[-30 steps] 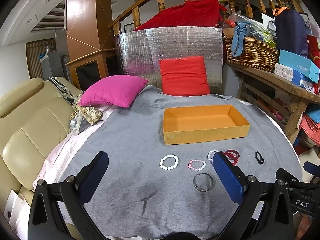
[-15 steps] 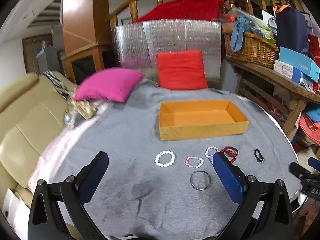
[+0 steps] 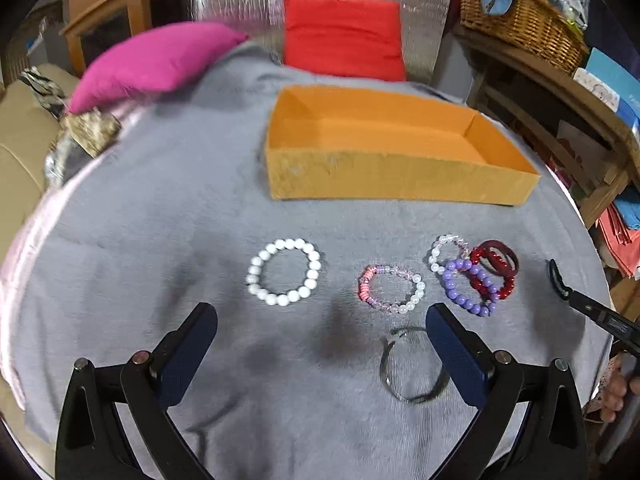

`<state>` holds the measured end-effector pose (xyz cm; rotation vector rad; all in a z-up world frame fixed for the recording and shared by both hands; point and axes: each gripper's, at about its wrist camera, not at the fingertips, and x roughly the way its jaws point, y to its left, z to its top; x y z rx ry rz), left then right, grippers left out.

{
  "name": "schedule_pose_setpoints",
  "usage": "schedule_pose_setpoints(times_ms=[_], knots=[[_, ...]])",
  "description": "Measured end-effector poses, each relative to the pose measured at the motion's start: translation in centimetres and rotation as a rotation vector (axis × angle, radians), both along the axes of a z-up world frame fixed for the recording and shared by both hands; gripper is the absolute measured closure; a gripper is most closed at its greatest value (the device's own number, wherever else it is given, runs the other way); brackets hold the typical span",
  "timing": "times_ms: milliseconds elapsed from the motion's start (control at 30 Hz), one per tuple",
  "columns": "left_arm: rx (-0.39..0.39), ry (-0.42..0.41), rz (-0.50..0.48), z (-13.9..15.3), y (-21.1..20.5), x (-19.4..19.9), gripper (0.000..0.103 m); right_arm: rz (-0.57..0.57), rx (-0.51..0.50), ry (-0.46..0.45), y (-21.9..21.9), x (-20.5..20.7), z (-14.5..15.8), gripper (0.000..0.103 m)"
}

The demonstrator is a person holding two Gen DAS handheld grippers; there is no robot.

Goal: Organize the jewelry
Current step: 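Grasp the black hair tie with the right tool while the left tool grasps the pink crystal bracelet, then carry both items into the orange box and open both tools to release them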

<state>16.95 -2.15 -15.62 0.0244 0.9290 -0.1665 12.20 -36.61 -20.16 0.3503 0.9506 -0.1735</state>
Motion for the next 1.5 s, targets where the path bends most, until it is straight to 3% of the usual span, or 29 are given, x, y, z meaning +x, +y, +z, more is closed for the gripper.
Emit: schedule_pose_setpoints(times_ms=[167, 300, 467, 633, 867, 1033, 1467, 1500], knots=[[0.009, 0.012, -0.062, -1.0, -2.5, 2.1, 0.004, -0.018, -0.050, 0.028, 0.2, 2.6, -1.4, 0.067], [-0.002, 0.027, -0.140, -1.5, -5.4, 4.7, 0.023, -0.014, -0.097, 0.034, 0.7, 3.3, -1.4, 0.079], [-0.058, 0.127, -0.257, -3.3, -8.0, 7.7, 0.049, -0.004, -0.119, 0.027, 1.1, 3.7, -1.5, 0.089], [-0.109, 0.188, -0.307, -4.9, -8.4, 9.5, 0.071, -0.006, -0.117, 0.026, 1.4, 3.9, -1.3, 0.091], [-0.167, 0.168, -0.408, -4.2, -8.9, 8.4, 0.073, -0.015, -0.105, 0.026, 1.2, 4.4, -1.2, 0.091], [-0.204, 0.197, -0.440, -4.8, -9.1, 8.9, 0.087, -0.026, -0.101, 0.029, 1.3, 4.5, -1.3, 0.091], [-0.143, 0.147, -0.532, -5.5, -11.9, 8.3, 0.087, -0.038, -0.069, 0.041, 0.6, 4.2, -1.3, 0.091], [-0.134, 0.140, -0.543, -5.5, -12.0, 8.1, 0.093, -0.040, -0.066, 0.041, 0.7, 4.1, -1.3, 0.091]])
